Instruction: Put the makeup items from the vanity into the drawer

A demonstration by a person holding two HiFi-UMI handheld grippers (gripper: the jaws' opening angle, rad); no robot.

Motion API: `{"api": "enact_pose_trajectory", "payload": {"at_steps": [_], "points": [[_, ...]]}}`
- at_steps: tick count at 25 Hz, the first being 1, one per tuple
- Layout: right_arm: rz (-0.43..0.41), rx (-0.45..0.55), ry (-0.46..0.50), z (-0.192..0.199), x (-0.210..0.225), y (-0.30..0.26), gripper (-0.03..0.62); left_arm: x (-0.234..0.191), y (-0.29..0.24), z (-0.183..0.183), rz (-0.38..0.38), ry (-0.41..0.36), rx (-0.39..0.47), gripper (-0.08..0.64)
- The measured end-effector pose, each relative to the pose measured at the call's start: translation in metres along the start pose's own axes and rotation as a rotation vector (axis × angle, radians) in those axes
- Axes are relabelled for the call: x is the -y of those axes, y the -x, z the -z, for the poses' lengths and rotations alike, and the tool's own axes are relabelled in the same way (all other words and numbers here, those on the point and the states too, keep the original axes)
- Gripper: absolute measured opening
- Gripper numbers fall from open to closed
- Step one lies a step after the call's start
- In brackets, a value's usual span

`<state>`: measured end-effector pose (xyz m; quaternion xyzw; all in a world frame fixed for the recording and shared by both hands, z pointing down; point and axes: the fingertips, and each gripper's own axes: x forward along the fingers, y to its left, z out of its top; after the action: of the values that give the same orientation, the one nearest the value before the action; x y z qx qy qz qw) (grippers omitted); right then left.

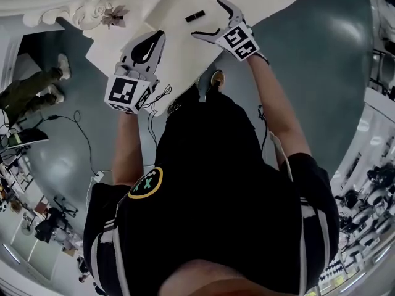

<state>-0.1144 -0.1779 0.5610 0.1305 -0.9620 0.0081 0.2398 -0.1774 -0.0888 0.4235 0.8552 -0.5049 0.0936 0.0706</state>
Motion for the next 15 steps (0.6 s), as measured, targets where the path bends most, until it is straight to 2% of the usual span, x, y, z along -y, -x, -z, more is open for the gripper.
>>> {"api": "enact_pose_trajectory", "payload": {"at_steps": [9,15], "points": [[-0.09,-0.181,0.013,0.061,0.008,-0.056,0.598,-0.008,0.011,0.004,-0.047,0.008,-0.025,0.021],[-0.118,-0.256,0.024,0.083,0.005,-0.072,0.596,-0.008,0.014,0.006,-0.058,0.009,-0.031,0.021]]}}
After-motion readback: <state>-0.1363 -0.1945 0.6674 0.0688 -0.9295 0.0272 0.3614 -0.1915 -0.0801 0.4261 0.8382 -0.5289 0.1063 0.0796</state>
